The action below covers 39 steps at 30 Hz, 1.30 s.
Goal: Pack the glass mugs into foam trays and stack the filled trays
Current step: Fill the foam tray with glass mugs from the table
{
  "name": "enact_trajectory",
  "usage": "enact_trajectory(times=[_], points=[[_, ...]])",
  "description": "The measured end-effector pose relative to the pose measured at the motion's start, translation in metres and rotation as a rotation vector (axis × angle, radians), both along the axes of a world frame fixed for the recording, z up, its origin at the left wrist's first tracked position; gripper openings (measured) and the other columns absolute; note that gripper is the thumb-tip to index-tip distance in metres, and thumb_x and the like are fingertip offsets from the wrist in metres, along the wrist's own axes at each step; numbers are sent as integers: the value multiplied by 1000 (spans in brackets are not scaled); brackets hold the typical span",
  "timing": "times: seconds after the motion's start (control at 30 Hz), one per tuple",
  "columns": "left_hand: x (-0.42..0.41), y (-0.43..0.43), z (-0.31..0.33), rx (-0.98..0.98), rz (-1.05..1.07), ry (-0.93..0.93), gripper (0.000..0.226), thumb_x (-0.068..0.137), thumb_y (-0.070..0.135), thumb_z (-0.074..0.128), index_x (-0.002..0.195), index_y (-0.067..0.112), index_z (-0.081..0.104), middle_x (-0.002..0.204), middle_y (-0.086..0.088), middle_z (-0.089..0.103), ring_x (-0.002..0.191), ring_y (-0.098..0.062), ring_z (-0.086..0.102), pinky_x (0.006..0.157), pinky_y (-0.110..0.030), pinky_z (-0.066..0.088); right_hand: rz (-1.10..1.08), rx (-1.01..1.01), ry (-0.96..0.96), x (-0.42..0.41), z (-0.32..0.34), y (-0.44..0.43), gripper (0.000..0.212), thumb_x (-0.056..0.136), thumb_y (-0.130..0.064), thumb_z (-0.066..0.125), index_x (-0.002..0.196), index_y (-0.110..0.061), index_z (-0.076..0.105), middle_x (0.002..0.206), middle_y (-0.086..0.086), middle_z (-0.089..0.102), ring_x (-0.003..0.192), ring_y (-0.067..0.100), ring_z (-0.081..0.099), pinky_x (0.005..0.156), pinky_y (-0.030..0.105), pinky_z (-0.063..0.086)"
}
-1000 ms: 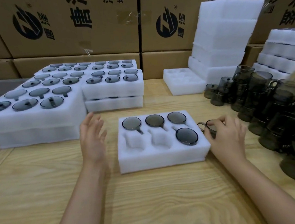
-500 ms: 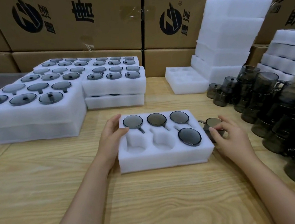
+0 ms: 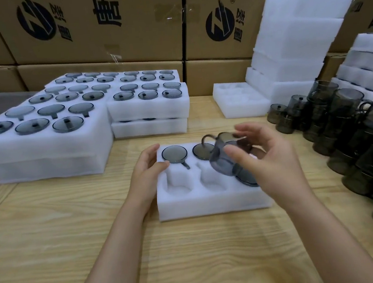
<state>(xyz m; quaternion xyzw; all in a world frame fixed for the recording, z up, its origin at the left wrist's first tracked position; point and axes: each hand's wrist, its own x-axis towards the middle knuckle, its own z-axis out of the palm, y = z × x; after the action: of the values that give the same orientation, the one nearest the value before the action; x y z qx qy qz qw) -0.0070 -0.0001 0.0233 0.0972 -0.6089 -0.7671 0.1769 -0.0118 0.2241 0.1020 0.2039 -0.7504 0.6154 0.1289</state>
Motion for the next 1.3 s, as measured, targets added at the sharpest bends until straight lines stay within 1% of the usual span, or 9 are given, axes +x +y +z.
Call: enact_trajectory(times=[0.23, 0.33, 0.43, 0.63, 0.87, 1.0, 1.1, 1.2, 1.3], points=[[-3, 1, 1, -26, 24, -5, 42, 85, -4, 56, 112, 29, 57, 122, 1, 60, 110, -17, 60, 83, -28, 47, -96, 219, 29, 7, -20, -15, 27, 66, -40, 75, 89, -39, 62, 92, -21, 61, 84, -3, 57, 73, 6, 43], [-2, 2, 3, -37, 36, -7, 42, 86, -4, 57, 115, 26, 56, 114, 5, 62, 101, -9, 61, 74, -19, 48, -154, 359, 53, 11, -28, -22, 44, 68, -47, 71, 106, -27, 67, 99, -15, 55, 92, 0, 52, 78, 10, 40], [0, 4, 5, -35, 43, -14, 41, 86, -3, 56, 117, 24, 56, 113, 6, 61, 101, -10, 61, 75, -20, 48, -200, 438, 101, 13, -33, -28, 54, 72, -43, 73, 120, -19, 64, 107, -6, 50, 105, 12, 47, 88, 22, 38], [2, 7, 9, -52, 62, -28, 42, 86, -3, 56, 119, 22, 56, 112, 6, 61, 102, -11, 60, 75, -20, 47, -183, 548, 191, 12, -37, -32, 50, 75, -35, 76, 119, -15, 65, 105, -5, 44, 105, 12, 41, 78, 12, 25], [2, 7, 9, -54, 68, -33, 42, 86, -3, 55, 119, 23, 56, 110, 9, 61, 99, -6, 61, 69, -15, 48, -125, 650, 141, 5, -37, -30, 50, 78, -41, 70, 123, -20, 63, 108, -6, 45, 108, 8, 40, 80, 13, 27], [2, 7, 9, -41, 69, -35, 42, 86, -3, 55, 117, 25, 57, 114, 6, 61, 108, -15, 59, 77, -23, 47, -116, 774, 145, 4, -31, -28, 54, 77, -51, 67, 123, -25, 61, 102, -5, 43, 106, 11, 40, 86, 21, 31], [3, 8, 10, -57, 69, -54, 42, 86, -3, 55, 117, 24, 57, 119, 1, 60, 115, -19, 57, 81, -25, 47, 4, 781, 2, -2, -9, -26, 39, 69, -69, 56, 97, -44, 65, 94, -13, 42, 101, 9, 34, 84, 24, 23], [10, 11, 20, -240, 143, -47, 40, 88, 0, 55, 119, 25, 57, 126, 4, 57, 121, -12, 49, 91, -19, 38, 29, 563, -1, -19, 11, -33, 38, 87, -60, 37, 75, -35, 63, 86, -9, 51, 95, 18, 44, 83, 32, 35], [19, 19, 45, -542, 361, 74, 34, 88, 14, 52, 118, 27, 59, 117, 10, 60, 108, -5, 52, 87, -8, 36, -112, 701, 80, -39, 10, -44, 35, 100, -37, 26, 79, -19, 46, 94, 5, 54, 106, 25, 43, 94, 41, 35]])
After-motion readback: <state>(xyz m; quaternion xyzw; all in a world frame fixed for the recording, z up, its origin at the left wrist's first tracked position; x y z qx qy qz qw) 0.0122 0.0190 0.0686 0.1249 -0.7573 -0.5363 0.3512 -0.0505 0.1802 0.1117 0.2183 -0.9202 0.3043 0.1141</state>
